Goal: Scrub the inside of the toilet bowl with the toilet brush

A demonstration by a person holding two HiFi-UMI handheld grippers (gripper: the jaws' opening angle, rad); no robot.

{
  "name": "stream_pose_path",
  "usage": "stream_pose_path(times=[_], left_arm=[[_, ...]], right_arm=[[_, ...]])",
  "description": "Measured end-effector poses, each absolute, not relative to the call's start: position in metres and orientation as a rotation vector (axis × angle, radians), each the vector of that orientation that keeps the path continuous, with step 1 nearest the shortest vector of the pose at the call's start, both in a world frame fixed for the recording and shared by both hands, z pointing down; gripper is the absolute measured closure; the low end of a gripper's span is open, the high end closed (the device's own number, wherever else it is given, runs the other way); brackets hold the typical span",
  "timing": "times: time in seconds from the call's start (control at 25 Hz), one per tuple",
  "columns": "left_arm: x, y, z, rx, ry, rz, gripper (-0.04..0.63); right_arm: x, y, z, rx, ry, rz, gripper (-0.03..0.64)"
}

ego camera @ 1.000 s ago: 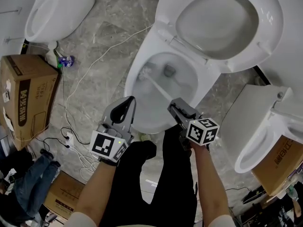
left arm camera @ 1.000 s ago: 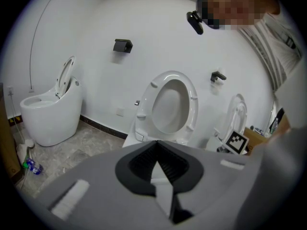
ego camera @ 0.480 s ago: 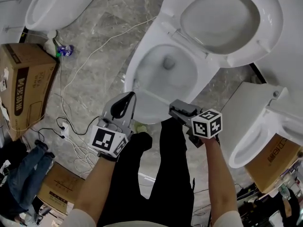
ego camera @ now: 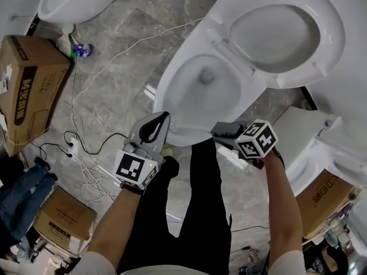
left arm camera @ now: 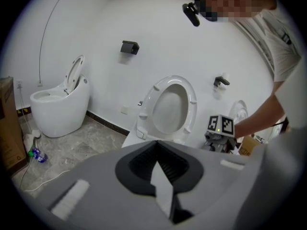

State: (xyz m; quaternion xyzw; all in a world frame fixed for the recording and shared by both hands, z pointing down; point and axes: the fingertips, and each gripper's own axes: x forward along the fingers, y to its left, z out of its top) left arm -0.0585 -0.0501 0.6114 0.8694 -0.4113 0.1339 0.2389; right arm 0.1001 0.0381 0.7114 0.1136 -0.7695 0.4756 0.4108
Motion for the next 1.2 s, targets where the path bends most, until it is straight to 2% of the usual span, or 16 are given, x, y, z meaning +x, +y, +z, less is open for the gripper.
stream_pose_path(times=[0.64,1.2], left_arm=[[-0.041,-0.04,0.62,2.318,-1.139,0.372,0.59],[-0.02,-0.059,0.616,2.279,-1.148,0.338,0.59]], right_arm=[[0.117,0.024,0.699,0.07,-1.812,0.979,0.456],[0.153,-0.016,0.681,-0.066,-1.633,0.658,0.454]])
